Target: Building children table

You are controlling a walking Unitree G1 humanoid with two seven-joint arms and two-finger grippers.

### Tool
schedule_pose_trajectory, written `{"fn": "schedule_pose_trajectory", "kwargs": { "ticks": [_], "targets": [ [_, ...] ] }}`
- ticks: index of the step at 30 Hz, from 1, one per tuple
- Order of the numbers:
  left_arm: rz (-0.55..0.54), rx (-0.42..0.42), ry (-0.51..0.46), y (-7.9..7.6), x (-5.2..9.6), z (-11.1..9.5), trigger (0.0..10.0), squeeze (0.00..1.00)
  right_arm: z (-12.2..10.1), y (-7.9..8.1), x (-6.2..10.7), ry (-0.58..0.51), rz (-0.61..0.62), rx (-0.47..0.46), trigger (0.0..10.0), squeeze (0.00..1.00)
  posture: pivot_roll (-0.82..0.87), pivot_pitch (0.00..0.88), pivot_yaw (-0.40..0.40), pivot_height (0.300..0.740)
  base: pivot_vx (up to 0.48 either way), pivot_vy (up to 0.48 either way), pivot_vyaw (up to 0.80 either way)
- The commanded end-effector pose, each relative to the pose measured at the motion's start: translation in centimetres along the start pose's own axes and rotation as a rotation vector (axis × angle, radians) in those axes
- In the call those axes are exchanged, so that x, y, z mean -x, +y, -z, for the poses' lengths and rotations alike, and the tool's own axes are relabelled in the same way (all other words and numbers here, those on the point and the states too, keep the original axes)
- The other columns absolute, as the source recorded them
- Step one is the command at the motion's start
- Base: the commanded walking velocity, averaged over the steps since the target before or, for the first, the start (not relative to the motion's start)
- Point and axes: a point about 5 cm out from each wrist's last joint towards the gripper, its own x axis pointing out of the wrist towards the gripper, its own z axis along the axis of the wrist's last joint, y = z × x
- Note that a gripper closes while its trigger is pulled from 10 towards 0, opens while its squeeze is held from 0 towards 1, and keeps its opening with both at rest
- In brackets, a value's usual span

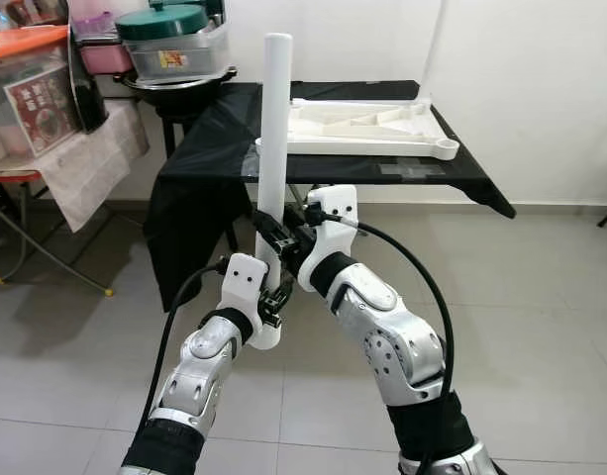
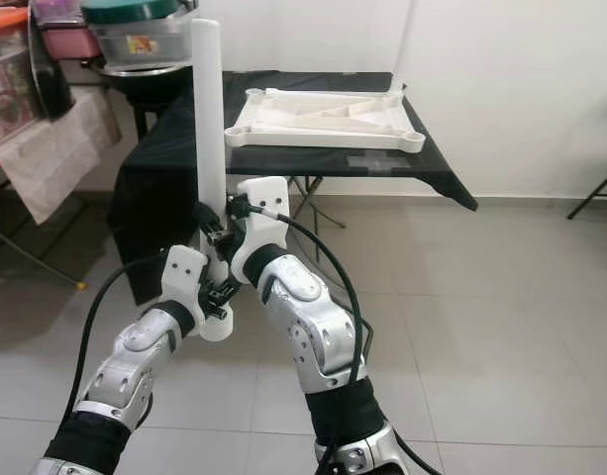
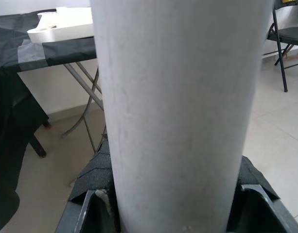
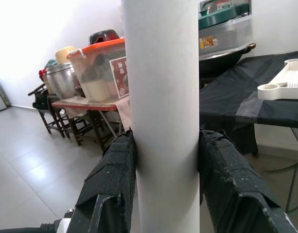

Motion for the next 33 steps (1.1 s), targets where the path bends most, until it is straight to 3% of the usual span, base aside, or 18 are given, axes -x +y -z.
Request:
{"fn": "schedule_pose_trajectory", "kwargs": {
  "ticks": [1,3,4,9,10,11,12,19,24,30,33],
  "targets": [
    [0.01,-0.012,0.015,-0.3,-0.1,0.4,0.0,0.0,0.1,1.3,0.0,-0.019,-0.041,-0.004,10.0,0.0,-0.03,0.0,-0.014,0.74,0.0,0.0,0.0],
    [0.004,-0.015,0.023,-0.3,-0.1,0.6,0.0,0.0,0.1,1.1,0.0,-0.02,-0.03,0.015,10.0,0.0,-0.03,0.0,-0.014,0.74,0.0,0.0,0.0],
    [0.002,-0.017,0.027,-0.3,-0.1,0.7,0.0,0.0,0.0,1.0,0.1,-0.024,-0.022,0.03,10.0,1.0,-0.03,0.0,-0.015,0.74,0.0,0.0,0.0],
    [-0.004,-0.02,0.035,-0.2,-0.2,0.8,0.0,0.0,-0.1,0.7,0.2,-0.032,-0.009,0.048,10.0,1.0,-0.03,0.0,-0.015,0.74,0.0,0.0,0.0],
    [-0.014,-0.025,0.045,-0.1,-0.2,0.9,7.3,0.0,-0.2,0.3,0.4,-0.04,0.008,0.06,10.0,1.0,-0.04,0.0,-0.015,0.74,0.0,0.0,0.0],
    [-0.014,-0.025,0.045,-0.1,-0.2,0.9,7.3,0.0,-0.2,0.3,0.4,-0.04,0.008,0.06,10.0,1.0,-0.04,0.0,-0.015,0.74,0.0,0.0,0.0],
    [-0.026,-0.027,0.055,0.2,-0.1,1.1,10.0,0.0,-0.4,0.0,0.6,-0.049,0.025,0.068,10.0,1.0,-0.04,0.0,-0.015,0.74,0.0,0.0,0.0],
    [-0.081,-0.024,0.069,1.1,0.1,1.5,10.0,0.0,-1.3,-1.0,2.0,-0.102,0.06,0.05,10.0,1.0,-0.05,0.0,-0.015,0.74,0.0,0.0,0.0],
    [-0.156,-0.008,0.073,2.0,0.2,1.7,10.0,0.0,-1.5,-1.5,3.9,-0.123,0.071,-0.02,10.0,1.0,-0.06,0.0,-0.018,0.74,0.0,0.0,0.0],
    [-0.2,-0.004,0.087,2.6,0.6,2.2,10.0,0.0,-0.6,-1.7,6.0,-0.067,0.026,-0.081,10.0,1.0,-0.08,0.0,-0.015,0.74,0.0,0.0,0.0],
    [-0.211,-0.003,0.092,2.8,0.7,2.3,10.0,0.0,0.1,-1.9,6.8,-0.023,0.02,-0.064,10.0,1.0,-0.08,0.0,-0.012,0.74,0.0,0.0,0.0]
  ]
}}
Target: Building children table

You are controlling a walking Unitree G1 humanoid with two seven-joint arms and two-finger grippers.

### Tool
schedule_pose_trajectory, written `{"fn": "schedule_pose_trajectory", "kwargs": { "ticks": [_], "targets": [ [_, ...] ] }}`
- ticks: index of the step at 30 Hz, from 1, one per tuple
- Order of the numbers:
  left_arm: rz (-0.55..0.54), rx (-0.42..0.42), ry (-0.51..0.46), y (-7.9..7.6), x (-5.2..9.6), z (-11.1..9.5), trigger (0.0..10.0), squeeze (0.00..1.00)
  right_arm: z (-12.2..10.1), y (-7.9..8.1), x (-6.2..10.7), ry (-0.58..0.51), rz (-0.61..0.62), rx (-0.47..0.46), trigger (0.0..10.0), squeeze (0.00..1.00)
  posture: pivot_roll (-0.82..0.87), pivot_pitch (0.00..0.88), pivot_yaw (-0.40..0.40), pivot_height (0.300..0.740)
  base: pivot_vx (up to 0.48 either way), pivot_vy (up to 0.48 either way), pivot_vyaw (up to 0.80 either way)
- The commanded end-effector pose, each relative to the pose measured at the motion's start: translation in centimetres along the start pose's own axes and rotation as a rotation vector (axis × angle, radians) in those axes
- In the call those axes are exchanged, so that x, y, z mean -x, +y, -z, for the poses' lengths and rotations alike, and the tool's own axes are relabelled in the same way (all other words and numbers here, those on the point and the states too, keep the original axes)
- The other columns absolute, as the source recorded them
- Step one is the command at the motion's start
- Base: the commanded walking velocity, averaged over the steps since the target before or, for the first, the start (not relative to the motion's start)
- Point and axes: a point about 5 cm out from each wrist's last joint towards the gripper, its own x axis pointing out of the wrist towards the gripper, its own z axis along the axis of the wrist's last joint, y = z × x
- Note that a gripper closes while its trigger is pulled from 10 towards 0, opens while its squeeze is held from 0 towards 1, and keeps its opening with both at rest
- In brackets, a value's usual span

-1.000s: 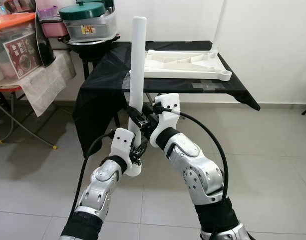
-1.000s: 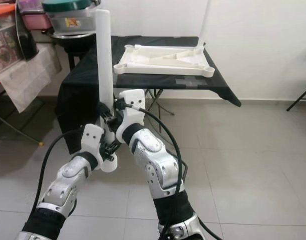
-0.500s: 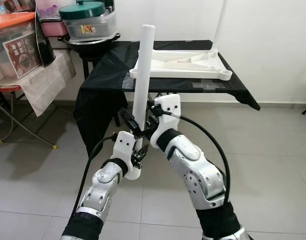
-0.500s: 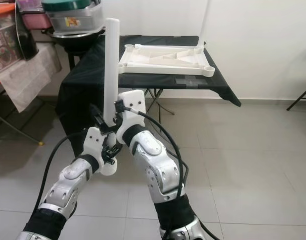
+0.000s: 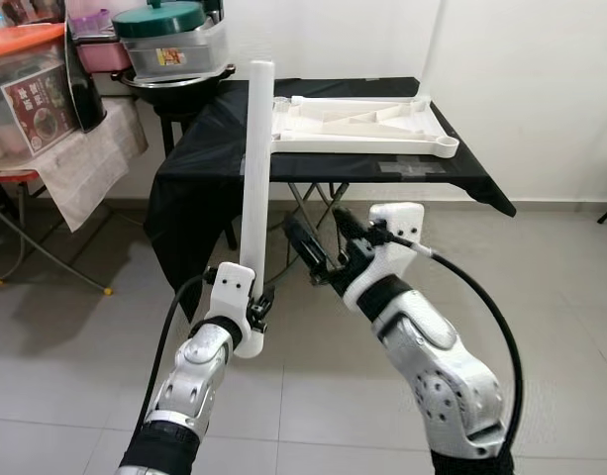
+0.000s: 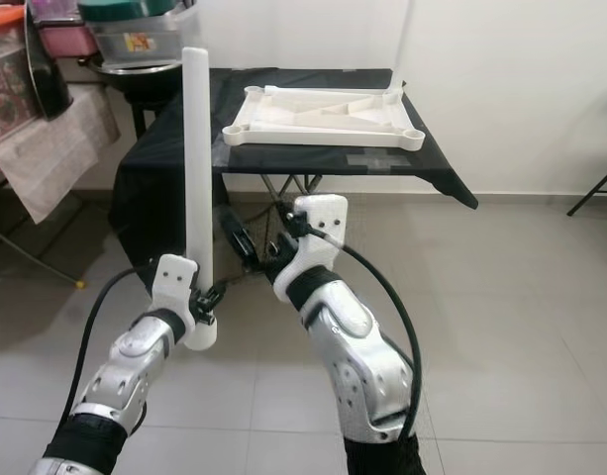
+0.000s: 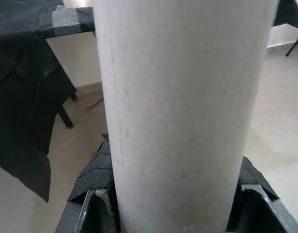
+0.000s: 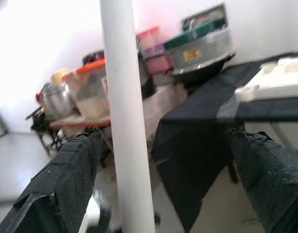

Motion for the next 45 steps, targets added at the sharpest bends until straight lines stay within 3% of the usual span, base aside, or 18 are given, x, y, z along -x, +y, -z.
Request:
{"fn": "schedule_pose_trajectory", "kwargs": {
  "ticks": [1,3,4,5,6,8,11,19,28,30,33,45],
  "targets": [
    [-0.022,-0.018,0.003,0.6,0.2,0.2,10.0,0.0,0.3,0.3,0.2,0.026,-0.026,-0.009,10.0,1.0,-0.08,0.0,-0.012,0.74,0.0,0.0,0.0],
    [-0.034,-0.019,0.004,0.8,0.4,0.2,10.0,0.0,1.0,-0.3,1.1,0.073,0.0,0.034,10.0,1.0,-0.09,0.0,-0.004,0.74,0.0,0.0,0.0],
    [-0.039,-0.013,-0.01,0.9,0.9,0.0,10.0,0.0,1.5,-1.8,2.0,0.105,0.109,0.127,10.0,1.0,-0.09,0.0,0.001,0.74,0.0,0.0,0.0],
    [-0.021,-0.011,-0.035,0.9,1.5,-0.4,10.0,0.0,1.7,-3.5,2.9,0.113,0.247,0.195,10.0,0.0,-0.09,0.0,0.002,0.74,0.0,0.0,0.0],
    [-0.021,-0.011,-0.035,0.9,1.5,-0.4,10.0,0.0,1.7,-3.5,2.9,0.113,0.247,0.195,10.0,0.0,-0.09,0.0,0.002,0.74,0.0,0.0,0.0],
    [0.01,-0.017,-0.067,0.8,2.5,-0.7,10.0,0.0,1.5,-5.2,4.0,0.106,0.404,0.298,10.0,0.0,-0.09,0.0,0.005,0.74,0.0,0.0,0.0],
    [0.047,-0.039,-0.065,0.9,3.5,-0.2,10.0,0.0,1.7,-5.7,4.7,0.116,0.454,0.325,10.0,0.0,-0.09,0.0,0.006,0.74,0.0,0.0,0.0],
    [0.015,-0.088,-0.043,1.1,3.7,0.3,10.0,0.0,2.8,-5.0,5.0,0.175,0.435,0.356,10.0,0.0,-0.08,0.0,-0.001,0.74,0.0,-0.36,0.0],
    [0.015,-0.088,-0.043,1.1,3.7,0.3,10.0,0.0,2.8,-5.0,5.0,0.175,0.435,0.356,10.0,0.0,-0.08,0.0,-0.001,0.74,0.0,-0.48,0.0],
    [0.019,-0.112,-0.04,0.6,3.4,0.2,10.0,0.0,3.6,-5.0,3.6,0.216,0.423,0.397,10.0,0.0,-0.06,0.0,-0.01,0.74,0.0,-0.48,0.8],
    [0.017,-0.109,-0.037,0.7,3.5,0.2,10.0,0.0,3.8,-5.0,2.9,0.225,0.425,0.408,10.0,0.0,-0.06,0.0,-0.011,0.74,0.0,-0.48,0.8],
    [-0.01,-0.098,-0.049,0.9,3.5,-0.3,10.0,0.0,4.1,-5.3,2.3,0.24,0.442,0.418,10.0,0.0,-0.05,0.0,-0.015,0.74,0.0,-0.392,0.8]
  ]
}}
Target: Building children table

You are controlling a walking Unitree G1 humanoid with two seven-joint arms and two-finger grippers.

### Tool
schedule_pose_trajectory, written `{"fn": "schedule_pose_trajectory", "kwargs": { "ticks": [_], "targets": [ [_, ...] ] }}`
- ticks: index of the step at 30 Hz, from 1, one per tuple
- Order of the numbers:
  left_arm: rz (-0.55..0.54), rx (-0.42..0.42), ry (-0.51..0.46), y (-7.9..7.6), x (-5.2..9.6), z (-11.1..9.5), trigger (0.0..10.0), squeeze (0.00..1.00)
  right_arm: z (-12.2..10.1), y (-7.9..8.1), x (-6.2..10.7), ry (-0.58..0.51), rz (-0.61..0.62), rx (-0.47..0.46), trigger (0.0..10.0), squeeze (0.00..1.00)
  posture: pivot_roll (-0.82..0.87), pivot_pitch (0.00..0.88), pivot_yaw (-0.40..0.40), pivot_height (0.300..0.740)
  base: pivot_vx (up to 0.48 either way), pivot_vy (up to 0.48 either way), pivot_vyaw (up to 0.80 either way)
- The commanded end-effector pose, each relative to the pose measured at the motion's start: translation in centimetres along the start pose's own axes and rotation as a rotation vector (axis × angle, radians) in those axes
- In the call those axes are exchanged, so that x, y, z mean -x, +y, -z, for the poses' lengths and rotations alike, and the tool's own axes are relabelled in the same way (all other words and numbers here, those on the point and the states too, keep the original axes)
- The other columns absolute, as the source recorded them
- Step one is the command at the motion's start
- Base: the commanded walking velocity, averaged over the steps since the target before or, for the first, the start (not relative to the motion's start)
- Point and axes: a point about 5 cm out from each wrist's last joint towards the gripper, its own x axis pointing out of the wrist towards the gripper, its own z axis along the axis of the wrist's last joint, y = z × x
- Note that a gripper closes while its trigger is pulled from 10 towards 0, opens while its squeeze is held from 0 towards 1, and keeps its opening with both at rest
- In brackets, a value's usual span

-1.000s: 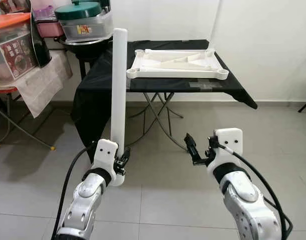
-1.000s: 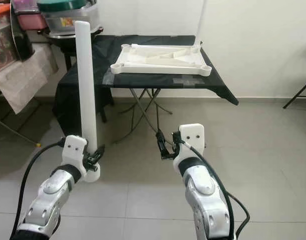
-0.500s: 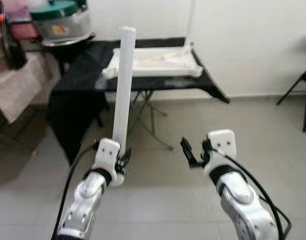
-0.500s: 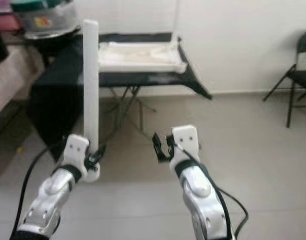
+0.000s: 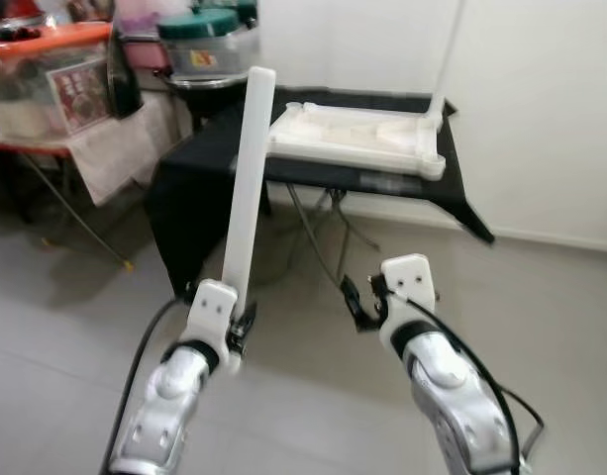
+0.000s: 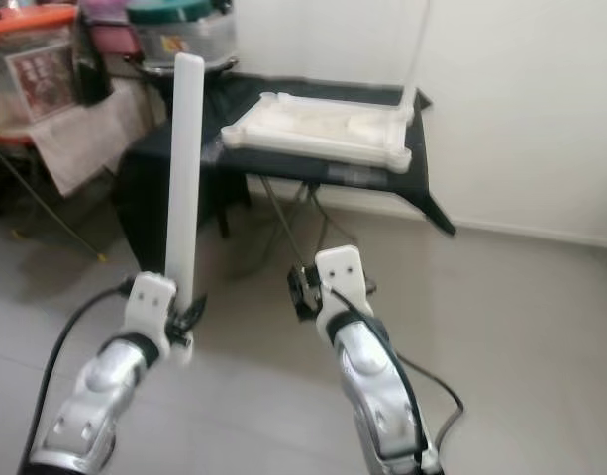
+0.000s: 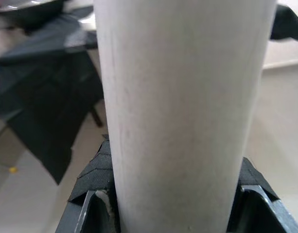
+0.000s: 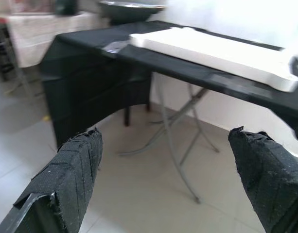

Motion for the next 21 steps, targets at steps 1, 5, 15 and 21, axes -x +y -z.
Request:
{"fn": "schedule_pose_trajectory", "kwargs": {
  "ticks": [1,5,15,21],
  "targets": [
    [-0.031,0.002,0.009,0.62,0.16,0.3,10.0,0.0,0.31,0.31,-0.21,0.019,-0.006,-0.005,10.0,0.0,-0.05,0.0,-0.016,0.74,0.0,0.0,0.8],
    [-0.039,0.019,0.004,0.73,0.13,0.18,10.0,0.0,0.43,0.31,-0.28,0.025,0.0,-0.017,10.0,0.0,-0.05,0.0,-0.017,0.74,0.0,0.0,0.8],
    [-0.016,-0.01,0.019,0.33,0.12,0.31,10.0,0.0,0.56,0.37,-0.69,0.033,0.0,0.003,10.0,0.0,-0.05,0.0,-0.017,0.74,0.0,0.0,0.8],
    [-0.009,-0.004,0.017,0.23,0.12,0.29,10.0,0.0,0.54,0.46,-0.81,0.033,0.006,-0.025,10.0,0.0,-0.05,0.0,-0.015,0.74,0.0,-0.051,0.8]
  ]
}}
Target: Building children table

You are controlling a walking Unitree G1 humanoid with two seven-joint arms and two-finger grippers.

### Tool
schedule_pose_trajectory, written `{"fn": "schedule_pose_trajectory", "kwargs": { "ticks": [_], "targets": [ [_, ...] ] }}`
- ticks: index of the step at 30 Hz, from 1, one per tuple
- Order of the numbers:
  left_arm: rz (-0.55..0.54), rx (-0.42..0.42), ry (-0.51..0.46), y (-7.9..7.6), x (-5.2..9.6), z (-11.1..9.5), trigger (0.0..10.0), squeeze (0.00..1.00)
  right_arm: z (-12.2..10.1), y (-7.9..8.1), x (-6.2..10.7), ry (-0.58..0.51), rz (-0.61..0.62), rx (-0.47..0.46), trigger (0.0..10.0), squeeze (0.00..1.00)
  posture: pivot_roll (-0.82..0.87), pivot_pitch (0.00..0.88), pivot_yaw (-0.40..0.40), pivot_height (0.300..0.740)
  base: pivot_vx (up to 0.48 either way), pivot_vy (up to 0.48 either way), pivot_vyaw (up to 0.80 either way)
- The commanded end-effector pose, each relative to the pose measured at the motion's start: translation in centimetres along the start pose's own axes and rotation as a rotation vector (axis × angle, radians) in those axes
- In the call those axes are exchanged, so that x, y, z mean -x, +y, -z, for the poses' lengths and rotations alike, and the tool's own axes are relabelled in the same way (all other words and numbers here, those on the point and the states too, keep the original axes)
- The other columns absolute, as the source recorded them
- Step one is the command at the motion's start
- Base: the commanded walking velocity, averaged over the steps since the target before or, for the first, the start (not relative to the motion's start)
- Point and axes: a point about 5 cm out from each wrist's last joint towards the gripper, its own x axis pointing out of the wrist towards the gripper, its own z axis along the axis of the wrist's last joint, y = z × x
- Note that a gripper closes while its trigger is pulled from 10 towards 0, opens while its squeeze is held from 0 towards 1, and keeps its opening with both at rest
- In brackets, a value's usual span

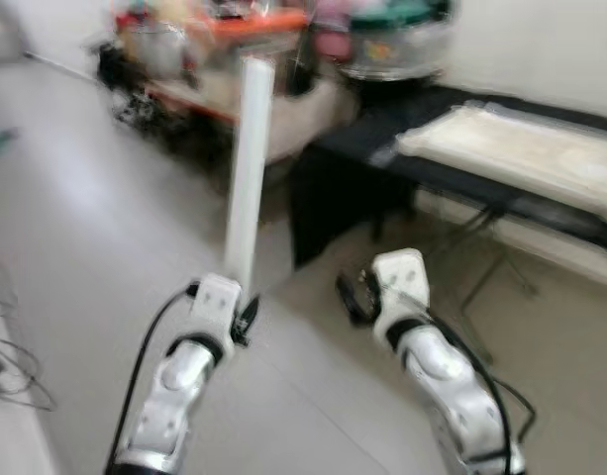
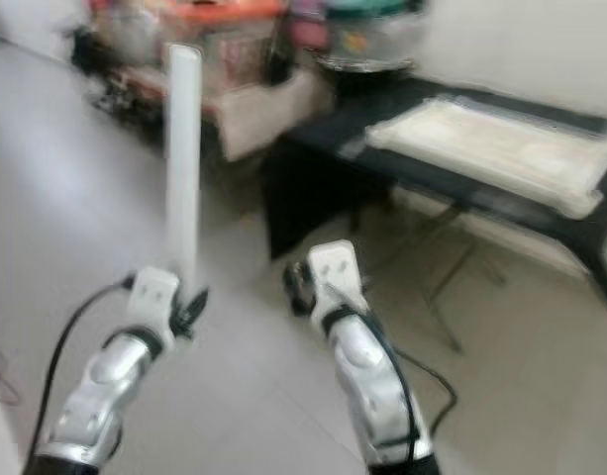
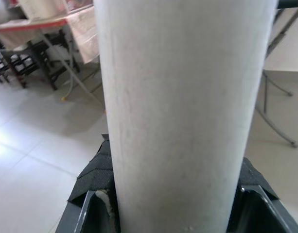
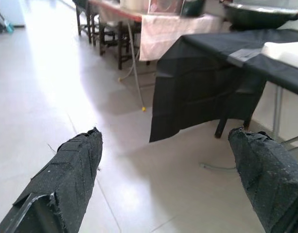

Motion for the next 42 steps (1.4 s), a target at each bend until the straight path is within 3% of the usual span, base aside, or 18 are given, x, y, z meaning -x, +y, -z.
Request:
{"fn": "schedule_pose_trajectory", "kwargs": {
  "ticks": [1,10,25,35,42],
  "targets": [
    [-0.006,-0.007,0.004,0.31,0.05,0.04,10.0,0.0,0.12,0.28,-0.03,0.004,-0.002,-0.028,10.0,0.0,-0.05,0.0,-0.015,0.74,0.0,-0.307,0.8],
    [-0.001,-0.018,0.017,0.18,0.04,0.24,10.0,0.0,0.3,-0.38,-0.27,0.02,0.045,-0.058,10.0,0.0,-0.05,0.0,-0.012,0.74,0.0,-0.479,0.0],
    [-0.005,-0.017,0.022,0.25,0.04,0.25,10.0,0.0,0.14,-0.05,-0.42,0.014,0.036,-0.038,10.0,0.0,-0.05,0.0,-0.015,0.74,0.0,-0.48,0.0],
    [0.001,-0.015,0.022,0.05,0.0,0.21,10.0,0.0,-0.02,-0.18,-0.48,0.005,0.046,-0.069,10.0,0.0,-0.06,0.0,-0.014,0.74,0.0,-0.48,0.79],
    [0.002,-0.015,0.022,0.05,-0.07,0.19,10.0,0.0,0.06,-0.56,-0.64,0.019,0.066,-0.057,10.0,0.0,-0.06,0.0,-0.014,0.74,0.0,-0.48,0.0]
  ]
}}
